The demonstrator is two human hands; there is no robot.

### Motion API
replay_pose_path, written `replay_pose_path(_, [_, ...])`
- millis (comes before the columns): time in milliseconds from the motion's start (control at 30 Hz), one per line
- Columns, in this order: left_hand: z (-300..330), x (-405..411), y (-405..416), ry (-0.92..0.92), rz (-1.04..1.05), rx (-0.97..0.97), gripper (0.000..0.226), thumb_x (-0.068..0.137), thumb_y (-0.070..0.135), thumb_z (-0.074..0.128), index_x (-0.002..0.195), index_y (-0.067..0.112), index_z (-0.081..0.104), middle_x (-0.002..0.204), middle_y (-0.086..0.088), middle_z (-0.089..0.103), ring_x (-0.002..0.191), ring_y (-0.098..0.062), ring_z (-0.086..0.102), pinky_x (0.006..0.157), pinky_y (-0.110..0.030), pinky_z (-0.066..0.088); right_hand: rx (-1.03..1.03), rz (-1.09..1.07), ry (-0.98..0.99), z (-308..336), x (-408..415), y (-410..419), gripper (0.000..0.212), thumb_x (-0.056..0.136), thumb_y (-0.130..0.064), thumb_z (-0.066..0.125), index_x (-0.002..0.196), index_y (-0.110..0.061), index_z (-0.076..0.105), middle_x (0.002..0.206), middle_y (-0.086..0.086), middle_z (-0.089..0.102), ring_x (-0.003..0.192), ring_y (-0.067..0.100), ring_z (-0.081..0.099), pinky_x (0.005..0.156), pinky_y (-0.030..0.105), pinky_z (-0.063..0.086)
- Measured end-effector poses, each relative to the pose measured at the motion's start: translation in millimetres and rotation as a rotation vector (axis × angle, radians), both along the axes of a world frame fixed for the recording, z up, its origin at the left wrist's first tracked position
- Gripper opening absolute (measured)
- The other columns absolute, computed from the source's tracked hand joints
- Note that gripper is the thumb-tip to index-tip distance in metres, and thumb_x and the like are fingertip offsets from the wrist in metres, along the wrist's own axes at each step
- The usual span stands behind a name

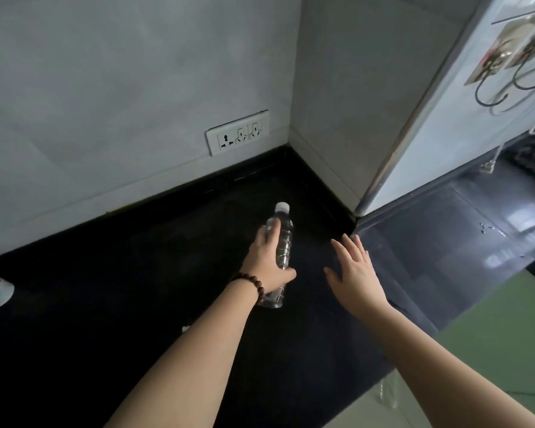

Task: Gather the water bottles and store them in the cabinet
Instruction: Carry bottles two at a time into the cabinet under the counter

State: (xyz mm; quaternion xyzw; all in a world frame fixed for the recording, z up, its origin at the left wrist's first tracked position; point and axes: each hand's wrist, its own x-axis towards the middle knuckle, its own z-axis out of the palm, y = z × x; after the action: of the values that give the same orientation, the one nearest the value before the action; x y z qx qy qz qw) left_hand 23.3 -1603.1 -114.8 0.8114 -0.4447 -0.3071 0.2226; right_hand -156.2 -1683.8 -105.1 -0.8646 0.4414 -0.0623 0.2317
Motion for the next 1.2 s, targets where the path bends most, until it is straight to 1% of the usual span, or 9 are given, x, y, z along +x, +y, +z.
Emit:
replay_pose_path(67, [-0.8,-12.9,4.1,0.022,-0.117,0.039,0.113,0.075,0.026,0.075,0.150,0.041,-0.009,0.159,0.007,-0.006,0.143,-0.028,0.021,0.109,-0.045,0.037,0.000,-0.027,-0.003,1.4,-8.8,-0.8,0.061,0.095,-0.027,0.052,0.149,-0.018,0.026,0.160,0.003,0.013,0.148,0.020,-0.006,0.119,0.039,0.000])
replay_pose_path(167, [-1.5,-32.0,11.1,0.018,-0.254,0.035,0.110,0.073,0.029,0.072,0.151,0.042,-0.005,0.159,0.014,-0.005,0.144,-0.024,0.019,0.112,-0.041,0.034,0.006,-0.067,0.006,2.7,-23.4,-0.8,0.060,0.094,-0.025,0.052,0.149,-0.017,0.028,0.159,0.003,0.015,0.148,0.022,-0.004,0.120,0.040,0.001])
replay_pose_path(300, [-0.5,-53.6,17.4,-0.073,-0.369,0.023,0.109,0.073,0.037,0.069,0.150,0.042,-0.007,0.161,0.009,-0.002,0.143,-0.023,0.021,0.114,-0.040,0.028,0.012,-0.130,0.010,2.7,-43.2,0.2,0.060,0.093,-0.024,0.053,0.148,-0.018,0.028,0.159,0.005,0.015,0.148,0.024,-0.003,0.120,0.042,0.003])
replay_pose_path(400, [1.2,-66.3,15.2,-0.232,-0.310,0.059,0.117,0.074,0.061,0.065,0.150,0.033,-0.020,0.162,-0.005,0.003,0.143,-0.027,0.023,0.113,-0.042,0.029,0.014,-0.172,0.024,0.4,-59.1,2.8,0.061,0.093,-0.025,0.053,0.148,-0.018,0.028,0.159,0.005,0.015,0.148,0.025,-0.003,0.119,0.042,0.003])
replay_pose_path(500, [1.7,-77.2,9.4,-0.328,-0.125,0.143,0.124,0.068,0.074,0.063,0.152,0.022,-0.010,0.150,-0.012,0.028,0.130,-0.028,0.038,0.100,-0.041,0.041,0.023,-0.204,0.032,-1.9,-73.9,7.0,0.060,0.094,-0.026,0.053,0.148,-0.018,0.028,0.160,0.005,0.014,0.148,0.024,-0.003,0.120,0.042,0.003])
replay_pose_path(600, [2.7,-87.4,6.3,-0.353,-0.059,0.199,0.102,0.071,0.067,0.067,0.145,0.017,0.020,0.134,-0.009,0.043,0.119,-0.026,0.047,0.086,-0.039,0.048,0.029,-0.226,0.033,-4.3,-85.7,11.5,0.060,0.094,-0.025,0.053,0.148,-0.019,0.027,0.160,0.005,0.014,0.148,0.024,-0.003,0.120,0.042,0.003])
replay_pose_path(700, [4.5,-92.6,4.3,-0.356,-0.036,0.184,0.075,0.076,0.055,0.069,0.130,0.017,0.033,0.125,-0.009,0.052,0.111,-0.026,0.054,0.081,-0.039,0.050,0.033,-0.242,0.043,-6.5,-97.5,17.3,0.061,0.094,-0.026,0.052,0.148,-0.019,0.026,0.160,0.005,0.013,0.148,0.023,-0.003,0.120,0.042,0.002])
replay_pose_path(967, [10.5,-140.9,6.2,-0.238,-0.029,-0.030,0.061,0.072,0.052,0.070,0.116,0.021,0.042,0.109,-0.003,0.058,0.097,-0.024,0.059,0.071,-0.032,0.045,0.006,-0.265,0.029,-3.2,-145.4,25.2,0.061,0.093,-0.023,0.051,0.149,-0.017,0.027,0.159,0.007,0.014,0.148,0.024,-0.002,0.120,0.040,0.002])
replay_pose_path(1200, [16.0,-245.0,-0.6,-0.159,-0.042,-0.173,0.064,0.069,0.051,0.072,0.119,0.022,0.043,0.109,-0.001,0.058,0.102,-0.025,0.058,0.075,-0.035,0.047,-0.012,-0.328,0.002,-3.2,-231.1,25.5,0.061,0.093,-0.025,0.051,0.149,-0.018,0.026,0.160,0.006,0.013,0.148,0.023,-0.003,0.120,0.038,0.001])
